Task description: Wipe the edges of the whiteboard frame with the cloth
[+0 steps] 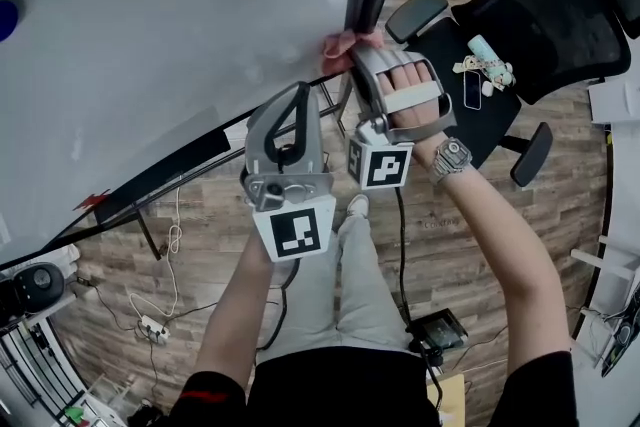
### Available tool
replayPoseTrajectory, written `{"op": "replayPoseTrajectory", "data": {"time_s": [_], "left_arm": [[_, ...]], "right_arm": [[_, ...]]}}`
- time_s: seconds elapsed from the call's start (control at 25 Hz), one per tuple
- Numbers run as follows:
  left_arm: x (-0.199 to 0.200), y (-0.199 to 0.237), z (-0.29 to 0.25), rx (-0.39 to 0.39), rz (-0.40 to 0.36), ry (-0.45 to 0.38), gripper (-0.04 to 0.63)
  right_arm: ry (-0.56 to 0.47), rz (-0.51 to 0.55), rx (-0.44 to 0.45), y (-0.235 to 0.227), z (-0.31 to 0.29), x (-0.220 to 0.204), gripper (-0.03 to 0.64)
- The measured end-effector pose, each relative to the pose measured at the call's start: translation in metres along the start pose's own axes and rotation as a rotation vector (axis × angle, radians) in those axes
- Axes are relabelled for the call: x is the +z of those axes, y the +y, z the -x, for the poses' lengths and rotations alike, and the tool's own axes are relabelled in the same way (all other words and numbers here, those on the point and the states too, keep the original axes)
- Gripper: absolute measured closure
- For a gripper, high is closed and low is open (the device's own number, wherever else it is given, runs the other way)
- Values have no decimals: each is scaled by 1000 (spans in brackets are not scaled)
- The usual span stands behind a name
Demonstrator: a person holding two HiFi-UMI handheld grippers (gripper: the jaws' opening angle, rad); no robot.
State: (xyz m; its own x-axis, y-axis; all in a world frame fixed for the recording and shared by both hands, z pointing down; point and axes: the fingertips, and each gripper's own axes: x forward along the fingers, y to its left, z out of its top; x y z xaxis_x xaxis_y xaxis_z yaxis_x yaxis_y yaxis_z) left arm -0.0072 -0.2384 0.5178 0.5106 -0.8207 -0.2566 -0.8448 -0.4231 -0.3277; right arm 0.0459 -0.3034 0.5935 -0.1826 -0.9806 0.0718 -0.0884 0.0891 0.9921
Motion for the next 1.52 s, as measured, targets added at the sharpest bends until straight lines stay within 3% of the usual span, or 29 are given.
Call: {"op": "replayPoseTrajectory", "data": {"time_s": [1.52], "left_arm": [[-50,-17,16,-26,34,22,598]], "right_arm": [[11,7,60,80,0,-4,563]]}}
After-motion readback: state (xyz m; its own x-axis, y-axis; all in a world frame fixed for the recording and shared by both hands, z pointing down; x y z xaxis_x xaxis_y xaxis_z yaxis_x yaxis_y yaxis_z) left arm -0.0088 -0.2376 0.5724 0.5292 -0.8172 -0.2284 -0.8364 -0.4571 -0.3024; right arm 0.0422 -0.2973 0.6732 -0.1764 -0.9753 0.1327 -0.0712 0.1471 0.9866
